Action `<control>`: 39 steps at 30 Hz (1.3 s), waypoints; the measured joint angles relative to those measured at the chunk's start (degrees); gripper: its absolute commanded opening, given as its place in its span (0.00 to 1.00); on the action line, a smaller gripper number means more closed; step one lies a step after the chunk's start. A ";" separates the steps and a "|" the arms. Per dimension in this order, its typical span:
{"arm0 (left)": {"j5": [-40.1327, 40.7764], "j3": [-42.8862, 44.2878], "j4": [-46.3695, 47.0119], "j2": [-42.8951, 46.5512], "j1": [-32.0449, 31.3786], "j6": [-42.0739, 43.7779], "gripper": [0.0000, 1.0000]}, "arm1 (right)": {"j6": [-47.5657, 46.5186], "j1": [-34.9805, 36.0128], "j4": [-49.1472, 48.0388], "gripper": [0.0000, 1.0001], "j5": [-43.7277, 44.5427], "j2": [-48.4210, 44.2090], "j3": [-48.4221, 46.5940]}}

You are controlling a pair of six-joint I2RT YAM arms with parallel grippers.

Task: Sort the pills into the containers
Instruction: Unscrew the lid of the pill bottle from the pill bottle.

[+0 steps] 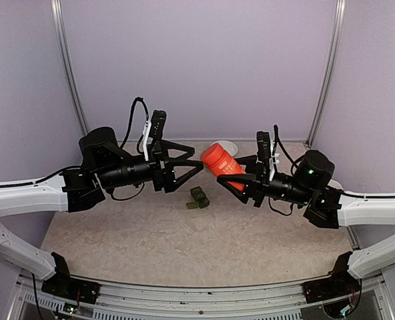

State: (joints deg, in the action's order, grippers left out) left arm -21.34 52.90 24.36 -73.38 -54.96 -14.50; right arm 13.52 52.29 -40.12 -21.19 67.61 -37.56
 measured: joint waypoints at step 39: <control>-4.00 3.72 2.69 -6.69 -1.51 1.14 0.65 | 4.00 1.27 -3.21 0.21 -3.67 4.90 -0.42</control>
State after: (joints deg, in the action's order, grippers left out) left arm -25.34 56.62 27.05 -80.07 -56.47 -13.37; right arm 17.52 53.56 -43.33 -24.86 72.51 -37.98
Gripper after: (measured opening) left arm 0.670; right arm 0.520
